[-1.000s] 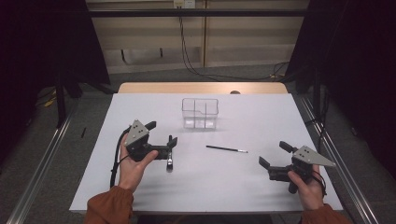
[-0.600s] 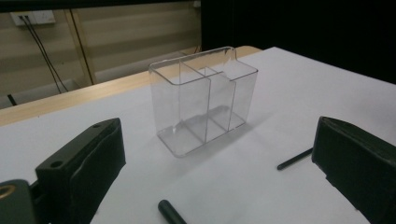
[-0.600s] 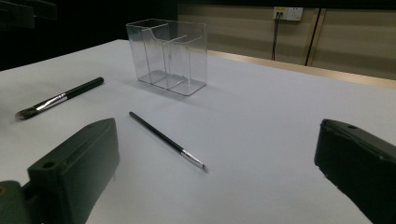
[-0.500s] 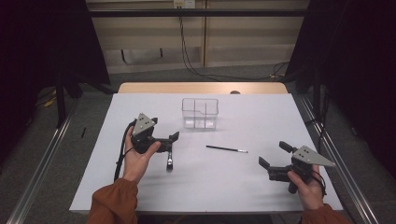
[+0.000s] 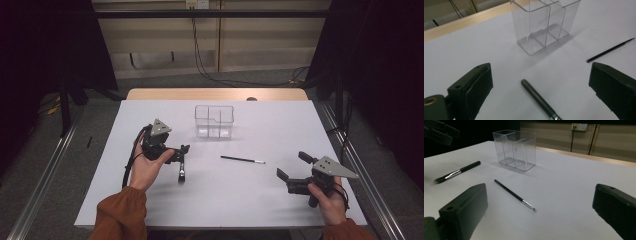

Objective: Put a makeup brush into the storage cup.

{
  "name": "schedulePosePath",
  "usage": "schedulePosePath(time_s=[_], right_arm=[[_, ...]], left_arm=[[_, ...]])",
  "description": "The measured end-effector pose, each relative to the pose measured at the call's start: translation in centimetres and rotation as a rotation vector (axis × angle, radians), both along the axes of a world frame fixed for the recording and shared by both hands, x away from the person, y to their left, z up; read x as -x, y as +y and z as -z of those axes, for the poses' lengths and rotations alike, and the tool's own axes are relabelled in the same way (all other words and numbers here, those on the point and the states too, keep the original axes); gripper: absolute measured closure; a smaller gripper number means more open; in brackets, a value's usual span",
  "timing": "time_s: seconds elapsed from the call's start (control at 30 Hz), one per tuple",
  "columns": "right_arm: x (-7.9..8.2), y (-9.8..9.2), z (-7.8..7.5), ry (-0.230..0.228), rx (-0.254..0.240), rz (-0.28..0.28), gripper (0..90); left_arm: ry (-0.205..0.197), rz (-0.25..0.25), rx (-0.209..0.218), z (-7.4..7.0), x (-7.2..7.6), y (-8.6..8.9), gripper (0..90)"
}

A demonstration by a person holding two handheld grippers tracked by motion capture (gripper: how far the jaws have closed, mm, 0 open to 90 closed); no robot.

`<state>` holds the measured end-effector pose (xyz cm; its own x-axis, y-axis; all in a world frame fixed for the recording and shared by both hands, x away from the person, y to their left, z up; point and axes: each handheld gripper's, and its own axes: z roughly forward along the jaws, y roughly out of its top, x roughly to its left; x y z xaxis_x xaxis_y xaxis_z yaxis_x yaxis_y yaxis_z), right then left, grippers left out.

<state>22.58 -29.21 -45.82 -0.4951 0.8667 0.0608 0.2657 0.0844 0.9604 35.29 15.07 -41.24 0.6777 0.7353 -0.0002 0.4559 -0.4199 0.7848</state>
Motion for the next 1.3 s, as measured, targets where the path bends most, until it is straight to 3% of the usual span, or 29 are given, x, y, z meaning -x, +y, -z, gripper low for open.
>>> schedulePosePath(time_s=[0.23, 0.5, 0.7, 0.9, 1.0, 1.3], right_arm=[[0.0, 0.0, 0.0, 0.000, 0.002, -0.001, 0.0], [0.0, 0.0, 0.0, 0.002, 0.002, -0.004, 0.0], [0.0, 0.0, 0.0, 0.004, 0.003, -0.002, 0.0], [0.0, 0.1, 0.0, 0.005, 0.004, -0.004, 0.0], [0.0, 0.1, 0.0, 0.006, 0.004, -0.005, 0.0], [0.0, 0.1, 0.0, 0.007, 0.008, -0.009, 0.0]], left_arm=[[0.080, -0.037, -0.077, -0.1, -0.7, -0.4, 6.0], [0.235, -0.058, -0.155, 0.1, -1.6, -0.8, 8.5], [0.312, -0.069, -0.194, 0.4, -2.0, -1.0, 9.0], [0.364, -0.067, -0.246, 0.8, -2.3, -1.2, 7.5], [0.383, -0.063, -0.250, 1.0, -2.3, -1.6, 6.8], [0.419, -0.040, -0.297, 1.6, -2.1, -2.5, 5.2]])
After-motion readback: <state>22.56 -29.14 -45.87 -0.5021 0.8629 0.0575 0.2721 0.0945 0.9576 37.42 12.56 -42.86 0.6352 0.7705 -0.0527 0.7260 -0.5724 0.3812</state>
